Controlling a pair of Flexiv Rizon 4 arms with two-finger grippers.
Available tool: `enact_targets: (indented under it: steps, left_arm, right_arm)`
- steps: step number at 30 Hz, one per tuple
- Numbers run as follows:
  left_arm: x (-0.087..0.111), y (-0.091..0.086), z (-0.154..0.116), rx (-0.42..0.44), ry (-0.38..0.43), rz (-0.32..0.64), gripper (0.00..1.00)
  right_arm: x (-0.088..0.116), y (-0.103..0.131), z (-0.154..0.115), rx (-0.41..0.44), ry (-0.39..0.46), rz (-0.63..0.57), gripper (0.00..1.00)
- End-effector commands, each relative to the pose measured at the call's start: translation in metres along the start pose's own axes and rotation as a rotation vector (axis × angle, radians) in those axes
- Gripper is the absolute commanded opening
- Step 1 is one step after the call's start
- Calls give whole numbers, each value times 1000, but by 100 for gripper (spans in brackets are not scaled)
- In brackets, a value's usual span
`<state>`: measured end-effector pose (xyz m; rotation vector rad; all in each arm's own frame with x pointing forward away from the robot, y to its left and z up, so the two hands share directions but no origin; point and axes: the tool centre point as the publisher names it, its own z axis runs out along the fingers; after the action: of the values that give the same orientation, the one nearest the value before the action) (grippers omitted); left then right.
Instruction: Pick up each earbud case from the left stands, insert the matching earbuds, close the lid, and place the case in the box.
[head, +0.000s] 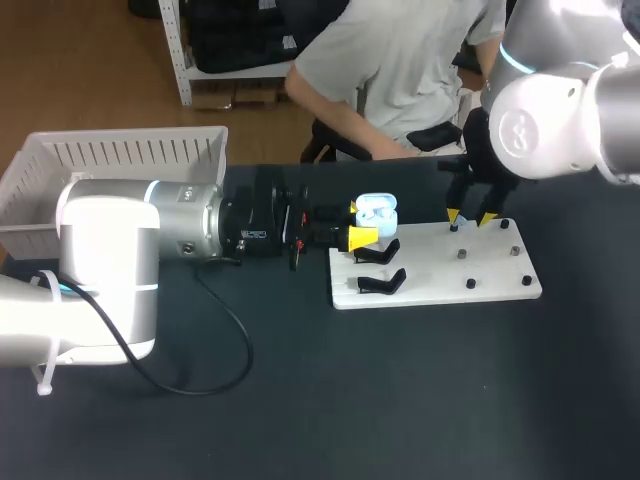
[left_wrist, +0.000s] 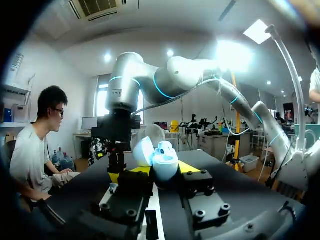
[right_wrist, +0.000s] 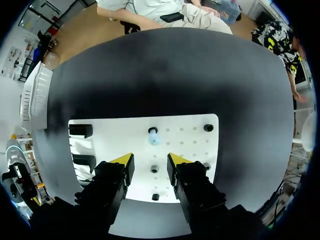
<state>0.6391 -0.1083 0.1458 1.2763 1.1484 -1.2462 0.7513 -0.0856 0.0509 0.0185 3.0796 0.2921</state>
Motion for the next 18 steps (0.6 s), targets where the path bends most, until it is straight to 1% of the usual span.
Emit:
enact_targets:
  steps: [1,6,15,18]
  left_arm:
    - [1,-1,0,-6,-3,4,0]
    - [1,-1,0,-6,-3,4,0]
    - [1,-1,0,-6,-3,4,0]
    - [1,-1,0,-6,-3,4,0]
  right_arm:
    - [-12,1,8,-1,21,-1,42]
    - [-16,-2,9,-9,23,9,41]
    - [-16,-5,14,-28,29,11,39]
    - [-16,-4,16,-32,31,1,37]
